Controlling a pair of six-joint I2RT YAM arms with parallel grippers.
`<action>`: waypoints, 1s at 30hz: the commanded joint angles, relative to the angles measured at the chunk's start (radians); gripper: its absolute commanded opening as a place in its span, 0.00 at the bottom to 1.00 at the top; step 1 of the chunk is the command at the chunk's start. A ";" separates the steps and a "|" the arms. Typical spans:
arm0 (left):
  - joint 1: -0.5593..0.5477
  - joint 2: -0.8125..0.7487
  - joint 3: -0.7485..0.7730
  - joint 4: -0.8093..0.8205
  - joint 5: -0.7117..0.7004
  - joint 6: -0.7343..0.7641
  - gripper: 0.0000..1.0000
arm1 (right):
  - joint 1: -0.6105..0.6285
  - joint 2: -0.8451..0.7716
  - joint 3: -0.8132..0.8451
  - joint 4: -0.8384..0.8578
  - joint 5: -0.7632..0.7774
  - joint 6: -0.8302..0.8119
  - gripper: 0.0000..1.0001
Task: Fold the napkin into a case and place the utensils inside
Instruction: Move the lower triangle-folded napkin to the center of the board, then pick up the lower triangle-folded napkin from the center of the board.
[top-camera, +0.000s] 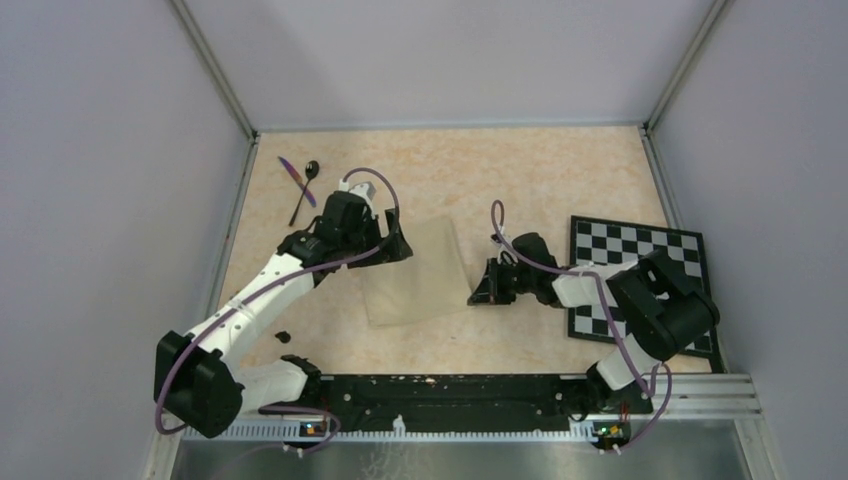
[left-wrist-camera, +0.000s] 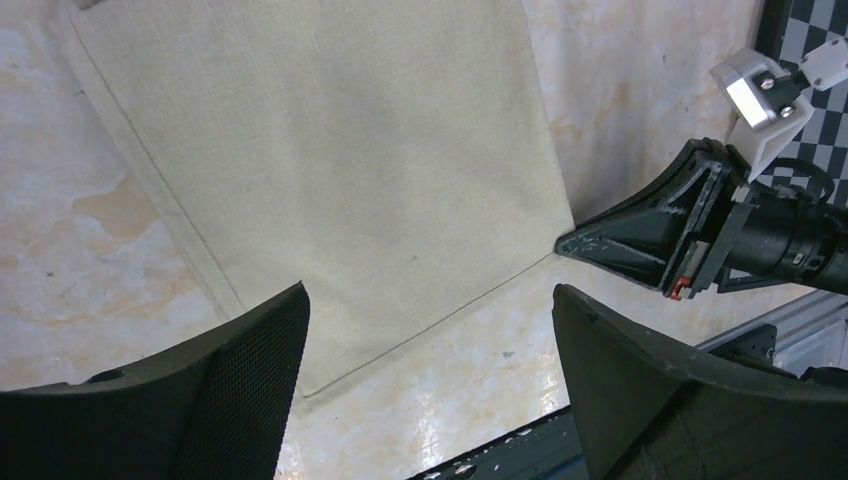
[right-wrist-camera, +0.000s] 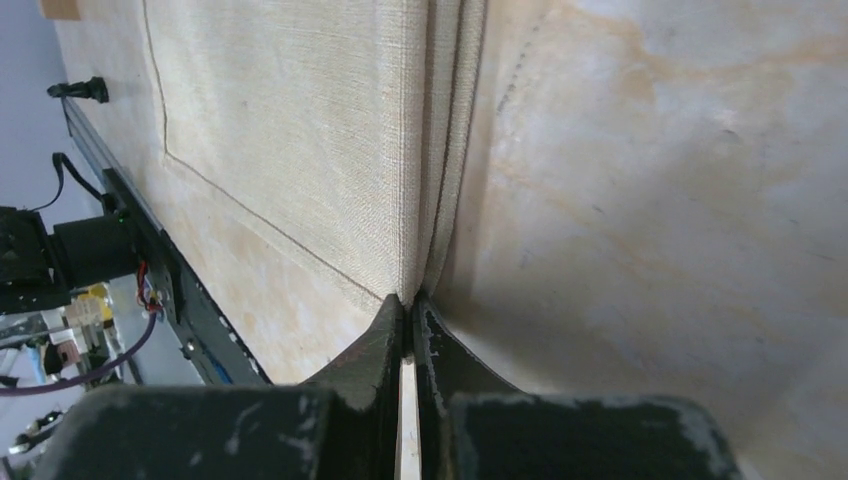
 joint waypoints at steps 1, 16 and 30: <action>0.050 -0.004 -0.018 0.070 0.097 0.038 0.95 | -0.055 -0.035 0.052 -0.406 0.289 -0.093 0.00; 0.433 -0.099 -0.112 0.090 0.250 0.052 0.99 | 0.301 -0.149 0.585 -0.832 0.745 -0.303 0.67; 0.747 -0.117 -0.150 0.019 0.124 -0.053 0.99 | 0.673 0.382 0.981 -0.901 0.598 -0.314 0.66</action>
